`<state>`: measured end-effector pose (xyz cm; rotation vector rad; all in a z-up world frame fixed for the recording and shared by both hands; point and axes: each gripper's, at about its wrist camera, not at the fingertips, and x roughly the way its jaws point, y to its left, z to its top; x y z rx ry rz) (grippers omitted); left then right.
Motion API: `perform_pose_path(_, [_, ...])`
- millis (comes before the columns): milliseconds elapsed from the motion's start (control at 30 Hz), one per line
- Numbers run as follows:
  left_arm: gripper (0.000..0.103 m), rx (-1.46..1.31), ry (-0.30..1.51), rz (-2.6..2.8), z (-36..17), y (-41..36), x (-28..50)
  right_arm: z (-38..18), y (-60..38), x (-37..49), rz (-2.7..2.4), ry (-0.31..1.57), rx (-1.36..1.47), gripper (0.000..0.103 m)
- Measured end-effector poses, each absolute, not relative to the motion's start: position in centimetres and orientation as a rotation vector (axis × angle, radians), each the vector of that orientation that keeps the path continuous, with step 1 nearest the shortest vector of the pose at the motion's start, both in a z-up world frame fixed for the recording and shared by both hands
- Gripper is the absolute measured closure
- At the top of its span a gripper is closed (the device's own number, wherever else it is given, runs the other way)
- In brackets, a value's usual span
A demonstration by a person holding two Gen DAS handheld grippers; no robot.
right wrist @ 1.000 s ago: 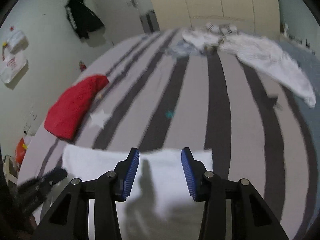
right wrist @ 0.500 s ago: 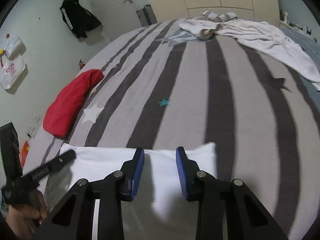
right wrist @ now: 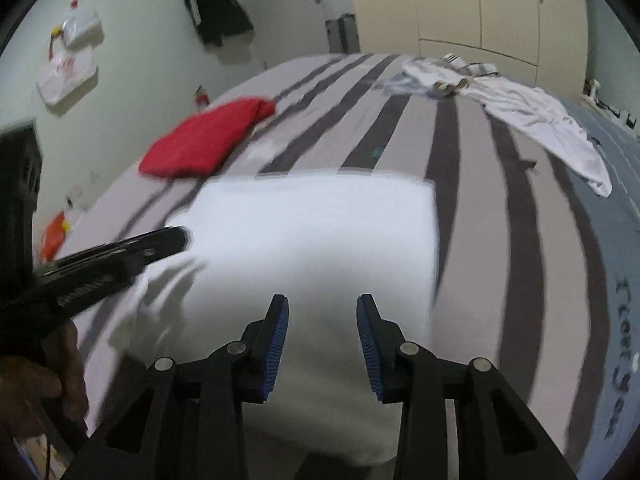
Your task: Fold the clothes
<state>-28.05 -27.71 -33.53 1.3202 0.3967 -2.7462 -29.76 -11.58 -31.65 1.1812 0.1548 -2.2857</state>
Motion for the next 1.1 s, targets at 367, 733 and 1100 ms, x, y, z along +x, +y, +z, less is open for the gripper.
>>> perform_pose_path(367, [0.096,1.325,0.386,-2.616,-33.3,-32.5,-24.8,-31.7,-9.2,-27.8,-2.313,0.246,1.126,0.065])
perform_pose_path(733, [0.092,1.275,0.544,-2.653,-29.8,-33.5,-23.5,-31.3,-5.6,-25.5,-2.362,0.198,1.200,0.049])
perform_pose_path(1100, [0.089,1.438,0.343,-2.745,-32.8,-29.5,-24.9,-33.4,-4.8,-25.8,-2.387,0.244,1.262,0.049])
